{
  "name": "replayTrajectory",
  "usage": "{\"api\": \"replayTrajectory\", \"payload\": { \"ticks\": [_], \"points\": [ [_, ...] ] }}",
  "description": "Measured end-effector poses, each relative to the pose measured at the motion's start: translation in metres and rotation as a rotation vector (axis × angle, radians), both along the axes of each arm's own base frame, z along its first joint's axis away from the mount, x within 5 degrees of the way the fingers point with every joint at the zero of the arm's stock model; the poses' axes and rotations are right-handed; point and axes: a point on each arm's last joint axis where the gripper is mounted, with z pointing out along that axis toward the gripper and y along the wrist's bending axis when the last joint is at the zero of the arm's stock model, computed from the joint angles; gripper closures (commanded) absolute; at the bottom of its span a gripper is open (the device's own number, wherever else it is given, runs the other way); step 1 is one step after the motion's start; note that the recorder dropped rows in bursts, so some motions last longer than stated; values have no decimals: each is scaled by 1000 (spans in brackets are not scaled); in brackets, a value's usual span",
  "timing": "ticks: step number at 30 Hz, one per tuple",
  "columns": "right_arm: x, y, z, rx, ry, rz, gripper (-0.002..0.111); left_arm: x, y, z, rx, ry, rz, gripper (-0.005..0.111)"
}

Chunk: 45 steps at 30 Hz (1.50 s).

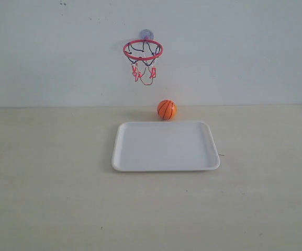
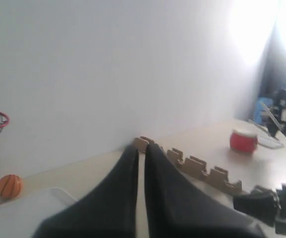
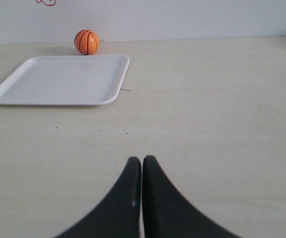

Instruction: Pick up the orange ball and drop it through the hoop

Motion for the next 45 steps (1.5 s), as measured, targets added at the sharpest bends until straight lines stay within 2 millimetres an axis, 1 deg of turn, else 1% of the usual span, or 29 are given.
{"api": "replayTrajectory", "payload": {
  "ticks": [4, 8, 9, 11, 14, 17, 20, 21, 22, 23, 24, 26, 27, 28, 30, 32, 36, 45],
  "points": [
    [0, 0, 0, 0, 0, 0, 108, -2, 6, 2, -79, 45, 81, 103],
    [0, 0, 0, 0, 0, 0, 108, 0, 9, 2, -126, 90, 100, 103],
    [0, 0, 0, 0, 0, 0, 108, -1, 9, 2, -125, 90, 104, 103],
    [0, 0, 0, 0, 0, 0, 108, -2, 9, -2, -66, 84, 121, 103],
    [0, 0, 0, 0, 0, 0, 108, -1, 9, -13, 79, 115, 151, 103],
    [0, 0, 0, 0, 0, 0, 108, 3, 15, -31, 165, 247, 230, 103],
    [0, 0, 0, 0, 0, 0, 108, 5, 28, -50, 179, 414, 384, 103],
    [0, 0, 0, 0, 0, 0, 108, 5, 33, -55, 163, 457, 444, 103],
    [0, 0, 0, 0, 0, 0, 108, 4, 42, -62, 100, 489, 551, 103],
    [0, 0, 0, 0, 0, 0, 108, 4, 46, -65, 55, 491, 598, 103],
    [0, 0, 0, 0, 0, 0, 108, 3, 51, -69, -26, 464, 661, 103],
    [0, 0, 0, 0, 0, 0, 108, 1, 57, -77, -101, 382, 719, 103],
    [0, 0, 0, 0, 0, 0, 108, 0, 59, -79, -106, 350, 734, 103],
    [0, 0, 0, 0, 0, 0, 108, -2, 61, -83, -94, 298, 756, 103],
    [0, 0, 0, 0, 0, 0, 108, -1, 63, -94, -52, 278, 779, 103],
    [0, 0, 0, 0, 0, 0, 108, 1, 64, -110, -15, 308, 797, 103],
    [0, 0, 0, 0, 0, 0, 108, 0, 66, -123, 54, 393, 824, 103],
    [0, 0, 0, 0, 0, 0, 108, 0, 67, -123, 72, 393, 830, 103]
  ]
}}
